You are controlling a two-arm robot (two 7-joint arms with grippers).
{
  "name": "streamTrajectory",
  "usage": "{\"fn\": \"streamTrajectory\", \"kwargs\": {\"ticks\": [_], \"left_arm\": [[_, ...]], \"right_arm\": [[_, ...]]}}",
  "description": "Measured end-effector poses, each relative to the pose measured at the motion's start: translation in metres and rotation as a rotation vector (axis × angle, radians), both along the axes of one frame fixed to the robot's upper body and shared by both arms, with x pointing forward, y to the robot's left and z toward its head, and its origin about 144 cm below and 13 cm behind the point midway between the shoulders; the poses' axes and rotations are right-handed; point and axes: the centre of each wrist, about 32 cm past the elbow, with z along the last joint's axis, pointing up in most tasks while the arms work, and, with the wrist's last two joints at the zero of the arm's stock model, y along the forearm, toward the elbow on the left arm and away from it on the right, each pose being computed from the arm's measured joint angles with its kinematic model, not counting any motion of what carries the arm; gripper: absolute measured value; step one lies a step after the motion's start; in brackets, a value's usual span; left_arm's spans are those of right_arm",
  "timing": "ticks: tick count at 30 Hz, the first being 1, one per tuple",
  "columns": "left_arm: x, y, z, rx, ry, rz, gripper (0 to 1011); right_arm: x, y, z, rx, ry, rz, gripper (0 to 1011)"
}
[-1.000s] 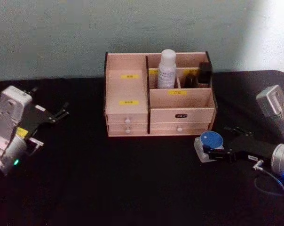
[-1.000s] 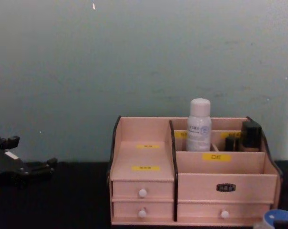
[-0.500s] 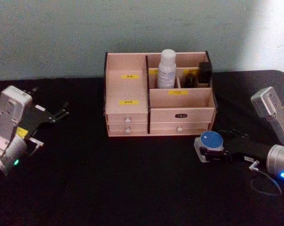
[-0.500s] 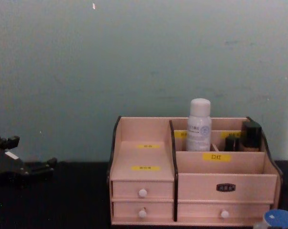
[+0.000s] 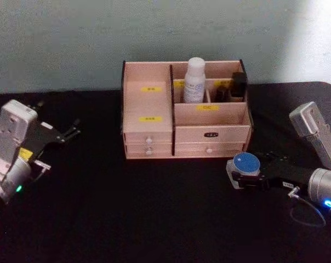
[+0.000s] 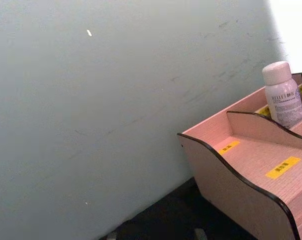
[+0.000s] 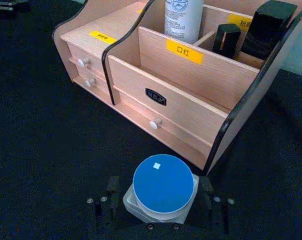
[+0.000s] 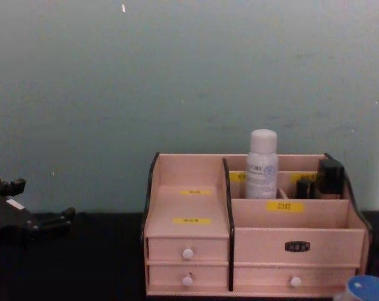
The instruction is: Pick up the facial cleanser and watermelon frost from the table and place them into the tiered storage box.
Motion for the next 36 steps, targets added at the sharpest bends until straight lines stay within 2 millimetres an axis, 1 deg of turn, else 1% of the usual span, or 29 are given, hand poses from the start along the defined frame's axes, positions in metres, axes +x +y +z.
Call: {"fn": "streamTrajectory", "kwargs": {"ticks": [30,32,36], "left_arm": [[0.0000,0.0000,0.0000,0.000,0.000,0.000,1001],[0.0000,0.0000,0.0000,0.000,0.000,0.000,1001],[0.0000,0.0000,0.0000,0.000,0.000,0.000,1001]], "right_arm": [[0.0020,0.0002,-0.0015,0.001,0.000,-0.005,997],[0.0020,0.0002,-0.0015,0.001,0.000,-0.005,976],[0.0020,0.0002,-0.0014,0.001,0.000,-0.005,868]]}}
